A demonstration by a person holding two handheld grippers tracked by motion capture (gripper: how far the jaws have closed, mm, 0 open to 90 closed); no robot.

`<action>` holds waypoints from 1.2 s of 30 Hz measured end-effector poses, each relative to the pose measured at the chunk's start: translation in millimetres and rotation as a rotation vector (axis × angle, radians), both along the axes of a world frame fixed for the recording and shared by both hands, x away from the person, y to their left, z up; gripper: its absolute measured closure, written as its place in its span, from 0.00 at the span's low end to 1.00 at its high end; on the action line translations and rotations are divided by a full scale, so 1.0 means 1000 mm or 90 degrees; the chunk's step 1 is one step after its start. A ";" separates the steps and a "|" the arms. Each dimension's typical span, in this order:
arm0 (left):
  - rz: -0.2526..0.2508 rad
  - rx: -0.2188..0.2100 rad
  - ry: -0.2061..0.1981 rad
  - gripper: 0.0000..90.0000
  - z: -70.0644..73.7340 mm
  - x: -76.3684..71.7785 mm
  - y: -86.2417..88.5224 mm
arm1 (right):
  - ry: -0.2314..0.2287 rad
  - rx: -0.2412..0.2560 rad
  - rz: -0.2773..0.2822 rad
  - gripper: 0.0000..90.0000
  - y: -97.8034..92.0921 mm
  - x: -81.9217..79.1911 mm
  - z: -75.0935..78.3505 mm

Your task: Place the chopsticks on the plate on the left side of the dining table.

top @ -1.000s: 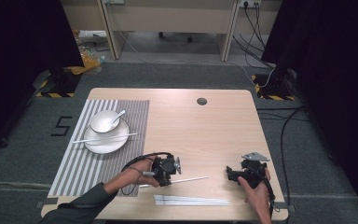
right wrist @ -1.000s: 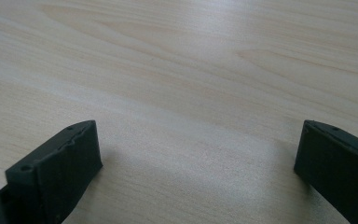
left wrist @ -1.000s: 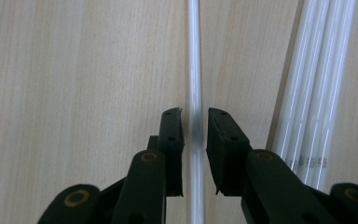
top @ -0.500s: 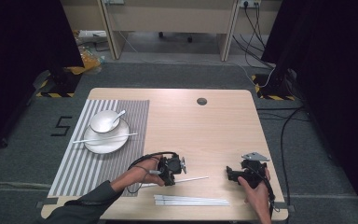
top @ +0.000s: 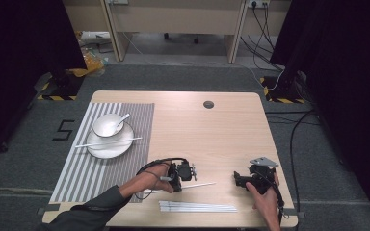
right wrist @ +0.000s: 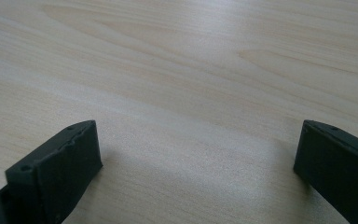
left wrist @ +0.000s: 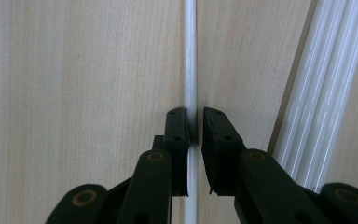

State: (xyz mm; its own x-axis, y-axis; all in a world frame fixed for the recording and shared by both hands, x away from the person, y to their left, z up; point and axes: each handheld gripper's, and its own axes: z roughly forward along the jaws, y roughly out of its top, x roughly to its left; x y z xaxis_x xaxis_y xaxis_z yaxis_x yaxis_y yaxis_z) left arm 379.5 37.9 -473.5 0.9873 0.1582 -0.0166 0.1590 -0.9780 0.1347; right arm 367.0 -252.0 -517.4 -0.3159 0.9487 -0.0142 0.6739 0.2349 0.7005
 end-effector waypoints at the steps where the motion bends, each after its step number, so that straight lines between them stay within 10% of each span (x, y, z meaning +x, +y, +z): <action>1: 0.003 0.001 0.003 0.88 0.000 0.001 0.000 | 0.000 0.000 0.000 0.01 0.000 0.000 0.000; 36: 0.020 -0.038 0.008 0.94 0.007 0.007 0.021 | 0.000 0.000 0.001 0.01 0.000 0.000 0.000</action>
